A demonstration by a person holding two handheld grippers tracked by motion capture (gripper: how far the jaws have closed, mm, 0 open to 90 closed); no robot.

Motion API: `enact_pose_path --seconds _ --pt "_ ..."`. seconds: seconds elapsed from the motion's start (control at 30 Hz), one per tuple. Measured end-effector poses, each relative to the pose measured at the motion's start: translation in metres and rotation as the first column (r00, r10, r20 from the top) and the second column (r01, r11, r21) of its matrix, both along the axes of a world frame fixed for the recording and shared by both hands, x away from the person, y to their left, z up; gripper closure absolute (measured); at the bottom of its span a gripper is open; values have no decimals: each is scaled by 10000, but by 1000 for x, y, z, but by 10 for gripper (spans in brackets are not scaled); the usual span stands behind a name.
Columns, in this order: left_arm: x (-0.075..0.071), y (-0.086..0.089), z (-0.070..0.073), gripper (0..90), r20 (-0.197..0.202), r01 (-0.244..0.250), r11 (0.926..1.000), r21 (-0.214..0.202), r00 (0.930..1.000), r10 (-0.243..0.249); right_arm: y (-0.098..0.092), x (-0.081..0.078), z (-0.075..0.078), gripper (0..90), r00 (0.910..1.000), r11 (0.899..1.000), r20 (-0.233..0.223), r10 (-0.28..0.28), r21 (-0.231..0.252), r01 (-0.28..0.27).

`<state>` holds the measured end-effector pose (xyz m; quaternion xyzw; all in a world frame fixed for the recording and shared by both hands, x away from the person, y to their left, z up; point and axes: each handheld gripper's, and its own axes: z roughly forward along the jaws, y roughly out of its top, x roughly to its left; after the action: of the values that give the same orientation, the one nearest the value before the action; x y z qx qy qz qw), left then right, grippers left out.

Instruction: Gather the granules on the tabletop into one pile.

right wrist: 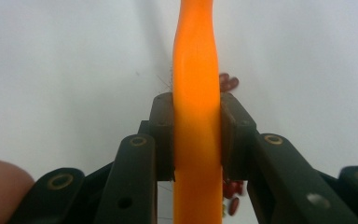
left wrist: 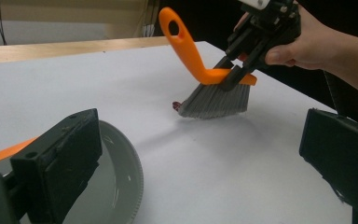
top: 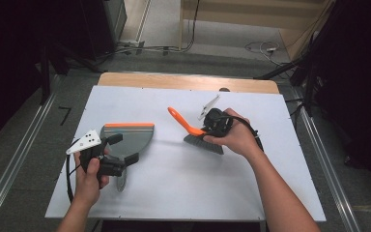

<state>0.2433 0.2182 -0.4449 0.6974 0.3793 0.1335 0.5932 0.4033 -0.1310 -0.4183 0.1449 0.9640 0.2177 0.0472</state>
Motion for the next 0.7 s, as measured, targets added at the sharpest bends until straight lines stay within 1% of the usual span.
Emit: enact_pose_path --seconds 0.03,0.1,0.17,0.23,0.27,0.3,0.33,0.37,0.4,0.43,0.47,0.5,0.53,0.57,0.63,0.67,0.7 --pt "0 1 0 0 21 5 10000 -7 10000 -5 0 -2 3 689 10000 9999 -53 -18 166 19" --pt "0 2 1 0 30 -29 10000 -52 10000 29 1 -4 7 689 9997 9997 165 159 171 -162" --pt "-1 2 1 0 35 -12 10000 -78 10000 13 2 -9 12 689 10000 9999 47 -26 155 25" --pt "-1 2 2 0 62 -13 10000 -35 10000 13 3 -12 17 689 9998 9991 163 -146 412 140" --pt "-2 2 2 0 63 -19 10000 -61 10000 20 4 -14 20 689 9994 9981 165 -298 543 288" --pt "-2 2 2 0 69 -25 10000 -75 10000 26 5 -14 22 689 9989 9963 248 -403 769 383" --pt "-2 2 3 0 76 -16 10000 -69 10000 16 5 -15 24 689 9972 9928 225 -712 982 686" --pt "-2 2 3 0 77 -21 10000 -61 10000 21 5 -15 27 689 9951 9883 138 -975 1188 952" --pt "-2 2 3 0 75 -32 10000 -77 10000 33 5 -14 28 689 9920 9809 -58 -1264 1481 1258" --pt "-2 2 3 0 69 -41 10000 -67 10000 42 4 -12 29 689 9858 9698 -367 -1641 1770 1680" --pt "-2 2 2 0 64 -39 10000 -30 10000 39 4 -8 29 689 9777 9572 -778 -1948 2022 2068" --pt "-1 2 2 0 64 -38 10000 -22 10000 38 4 -5 27 689 9665 9434 -1171 -2286 2186 2496" --pt "-1 1 2 0 53 -30 10000 -30 10000 31 4 -2 26 689 9550 9305 -1489 -2566 2290 2858" --pt "-1 1 2 0 51 -24 10000 -28 10000 24 6 1 22 688 9366 9103 -1870 -2963 2414 3362" --pt "0 1 1 0 32 -28 10000 9 10000 28 10 5 16 688 9094 8833 -2357 -3425 2489 3972" --pt "0 1 1 0 31 -35 10000 -1 10000 35 12 6 12 688 8970 8729 -2709 -3493 2539 4166" --pt "0 1 1 0 35 -33 10000 34 10000 33 14 6 7 688 8888 8677 -3072 -3400 2619 4225"
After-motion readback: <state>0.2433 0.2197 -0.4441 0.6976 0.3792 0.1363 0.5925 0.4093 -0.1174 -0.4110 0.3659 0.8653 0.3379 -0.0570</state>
